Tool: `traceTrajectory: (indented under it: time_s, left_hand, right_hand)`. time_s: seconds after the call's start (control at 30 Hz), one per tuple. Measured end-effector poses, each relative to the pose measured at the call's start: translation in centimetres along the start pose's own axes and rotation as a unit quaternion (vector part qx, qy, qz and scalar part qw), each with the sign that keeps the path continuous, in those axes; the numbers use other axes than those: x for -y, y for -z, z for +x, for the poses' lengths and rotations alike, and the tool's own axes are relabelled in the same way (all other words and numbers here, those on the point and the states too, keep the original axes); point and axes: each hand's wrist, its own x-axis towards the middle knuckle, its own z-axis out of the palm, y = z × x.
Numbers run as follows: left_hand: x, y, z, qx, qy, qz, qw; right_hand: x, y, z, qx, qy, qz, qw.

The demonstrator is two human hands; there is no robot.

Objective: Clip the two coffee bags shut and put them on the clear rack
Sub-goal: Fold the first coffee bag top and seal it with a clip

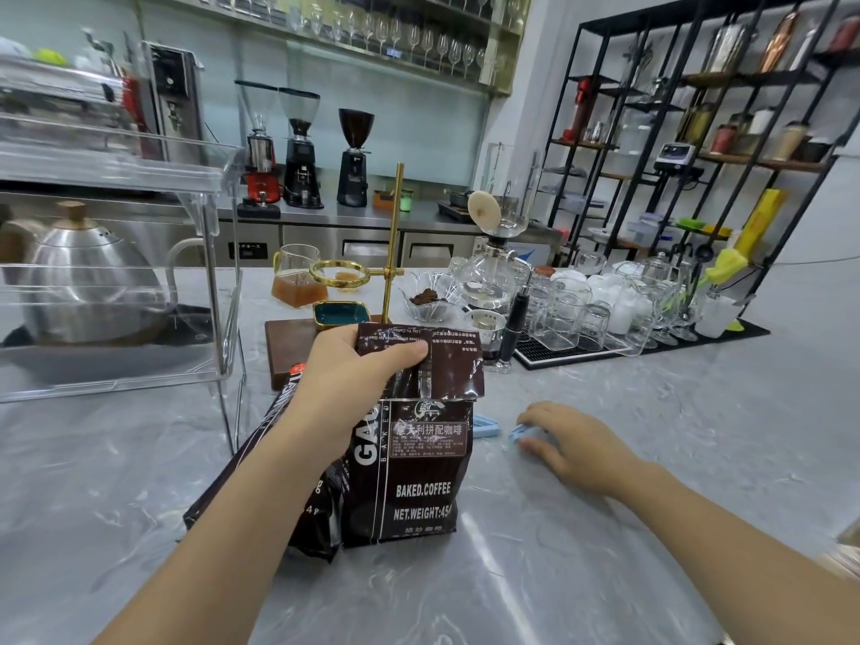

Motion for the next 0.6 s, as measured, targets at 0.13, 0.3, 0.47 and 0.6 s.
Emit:
traceTrajectory:
  time_s: [0.13, 0.3, 0.47, 0.6]
  left_hand:
    - [0.0, 0.0, 0.1, 0.001, 0.003, -0.005, 1.000]
    - [0.1, 0.0, 0.1, 0.000, 0.003, -0.002, 1.000]
    - [0.0, 0.1, 0.0, 0.002, 0.008, -0.005, 1.000]
    - [0.0, 0.1, -0.1, 0.005, 0.007, -0.004, 1.000]
  right_hand:
    - [0.5, 1.2, 0.2, -0.141, -0.066, 0.129, 0.979]
    - [2.3, 4.4, 0.3, -0.293, -0.171, 0.450, 0.826]
    - [4.8, 7.0, -0.6, -0.282, -0.174, 0.712, 0.619]
    - [6.7, 8.2, -0.9, -0.270, -0.160, 0.782, 0.538]
